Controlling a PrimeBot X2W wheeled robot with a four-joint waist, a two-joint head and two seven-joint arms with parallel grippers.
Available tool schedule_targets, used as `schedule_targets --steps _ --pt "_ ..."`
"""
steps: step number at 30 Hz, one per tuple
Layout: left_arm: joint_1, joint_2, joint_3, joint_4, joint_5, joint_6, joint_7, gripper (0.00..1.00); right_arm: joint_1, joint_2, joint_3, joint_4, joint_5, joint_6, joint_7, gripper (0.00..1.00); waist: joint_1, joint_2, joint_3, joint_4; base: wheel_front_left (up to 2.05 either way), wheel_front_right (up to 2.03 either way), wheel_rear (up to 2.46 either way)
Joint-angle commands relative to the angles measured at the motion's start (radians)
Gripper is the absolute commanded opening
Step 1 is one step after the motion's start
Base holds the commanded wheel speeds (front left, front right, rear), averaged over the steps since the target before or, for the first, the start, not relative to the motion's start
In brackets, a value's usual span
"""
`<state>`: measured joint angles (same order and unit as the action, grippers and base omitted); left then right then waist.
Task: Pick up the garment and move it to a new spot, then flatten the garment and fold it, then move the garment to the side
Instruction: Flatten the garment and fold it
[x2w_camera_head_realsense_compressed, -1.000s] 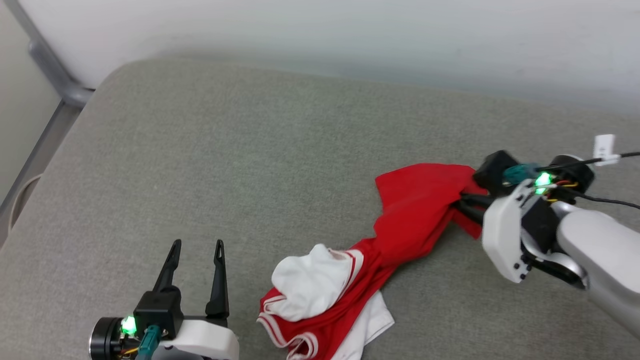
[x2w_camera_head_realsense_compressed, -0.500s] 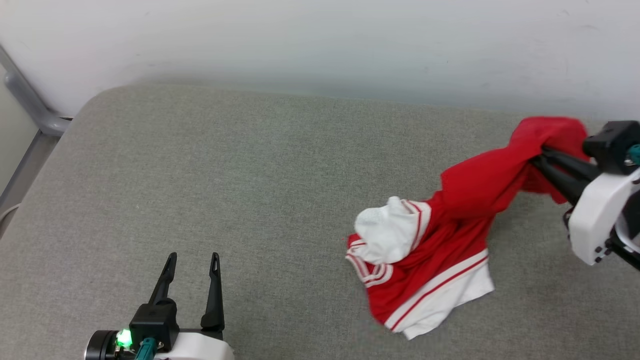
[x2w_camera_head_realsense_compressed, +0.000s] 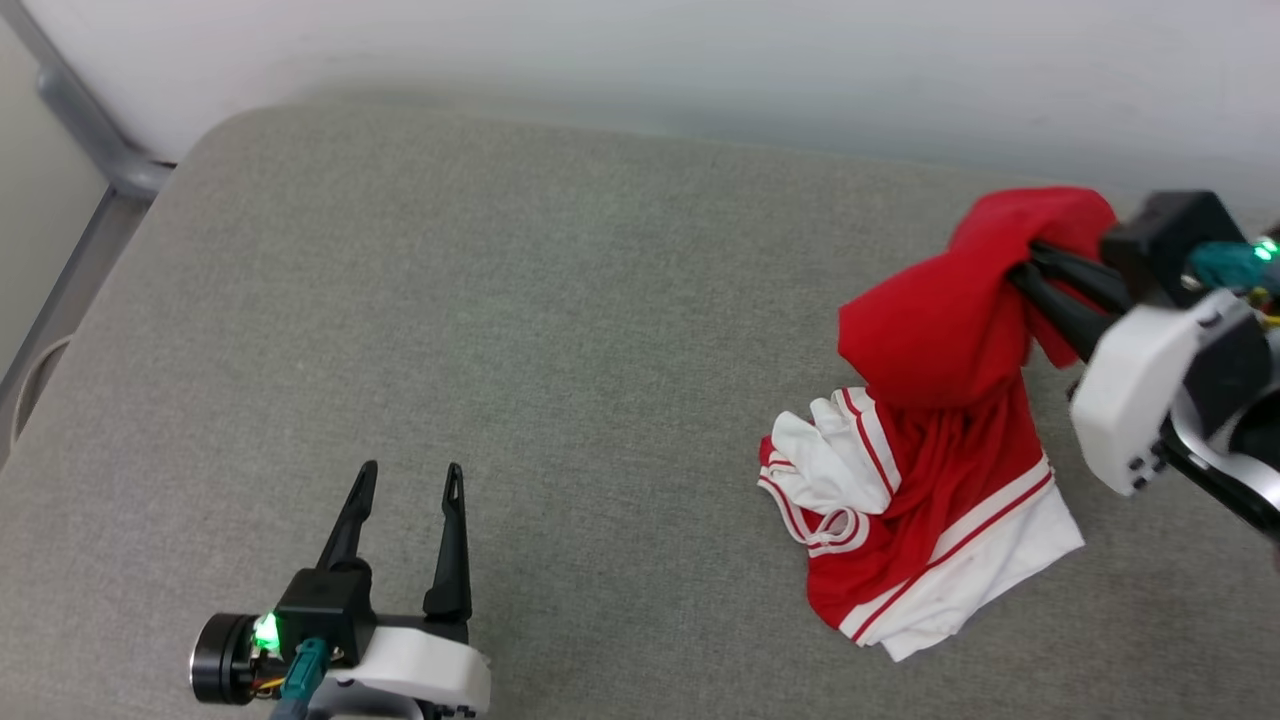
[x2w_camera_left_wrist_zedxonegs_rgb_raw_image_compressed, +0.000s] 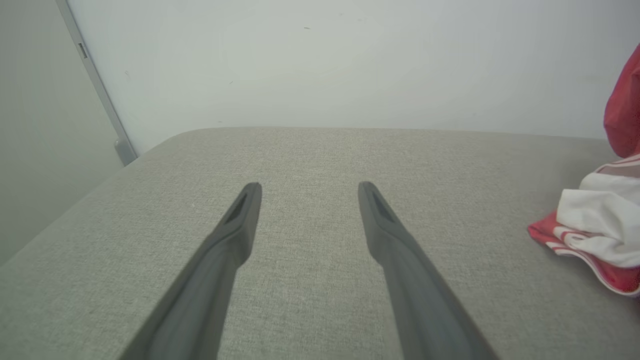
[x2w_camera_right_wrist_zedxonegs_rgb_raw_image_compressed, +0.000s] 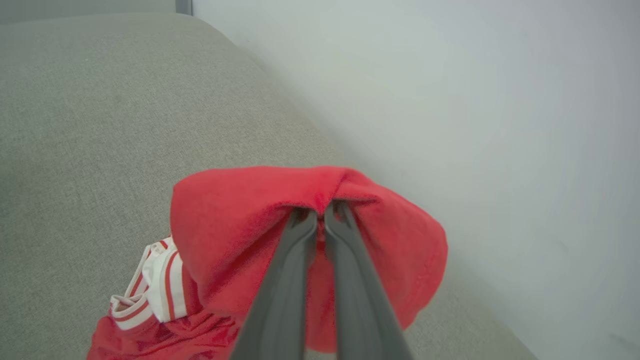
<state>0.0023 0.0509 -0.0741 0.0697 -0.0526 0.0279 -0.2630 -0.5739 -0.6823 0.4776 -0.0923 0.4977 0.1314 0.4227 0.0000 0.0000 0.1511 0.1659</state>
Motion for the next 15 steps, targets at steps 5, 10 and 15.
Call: schedule_targets --steps 5,10,15 --pt "-0.057 -0.001 -0.02 -0.007 -0.018 0.007 -0.003 1.0 -0.211 0.064 0.154 0.129 0.01 -0.001 0.021 0.0 0.0 0.0 0.081 0.061 0.0 0.0 0.0" --pt "-0.095 -0.001 -0.043 -0.005 -0.036 0.015 -0.003 1.0 -0.393 0.142 0.341 0.317 0.044 -0.002 0.01 0.0 0.0 0.0 0.135 0.1 0.0 0.0 0.0" --pt "-0.124 -0.001 -0.068 -0.003 -0.057 0.029 -0.003 1.0 -0.516 0.224 0.568 0.494 0.087 -0.001 0.004 0.0 0.0 0.0 0.183 0.131 0.0 0.0 0.0"
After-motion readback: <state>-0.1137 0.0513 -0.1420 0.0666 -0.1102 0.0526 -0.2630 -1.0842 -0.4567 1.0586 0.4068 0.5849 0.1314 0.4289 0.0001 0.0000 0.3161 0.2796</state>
